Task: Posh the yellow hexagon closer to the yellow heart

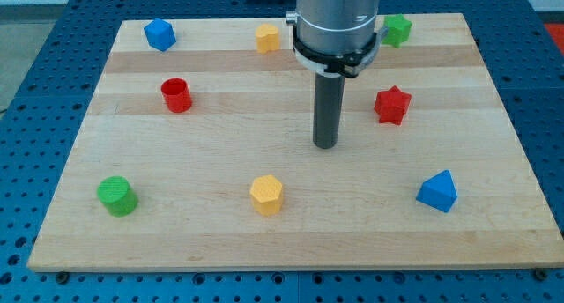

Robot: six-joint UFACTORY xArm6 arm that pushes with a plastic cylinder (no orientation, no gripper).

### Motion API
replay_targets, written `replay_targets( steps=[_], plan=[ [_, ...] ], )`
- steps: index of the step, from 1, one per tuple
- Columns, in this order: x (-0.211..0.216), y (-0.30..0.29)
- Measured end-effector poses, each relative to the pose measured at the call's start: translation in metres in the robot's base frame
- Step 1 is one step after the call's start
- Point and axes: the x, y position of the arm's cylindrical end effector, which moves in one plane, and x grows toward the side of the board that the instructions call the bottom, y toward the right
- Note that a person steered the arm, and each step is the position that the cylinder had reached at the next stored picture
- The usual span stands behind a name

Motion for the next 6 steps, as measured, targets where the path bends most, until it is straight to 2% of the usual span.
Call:
replay_targets(
  steps=[1, 2, 3, 5, 6],
  plan=[
    [0.046, 0.018],
    [0.119, -0.009],
    [0.122, -0.087],
    [-0.005, -0.087],
    [-0.036, -0.075]
  ],
)
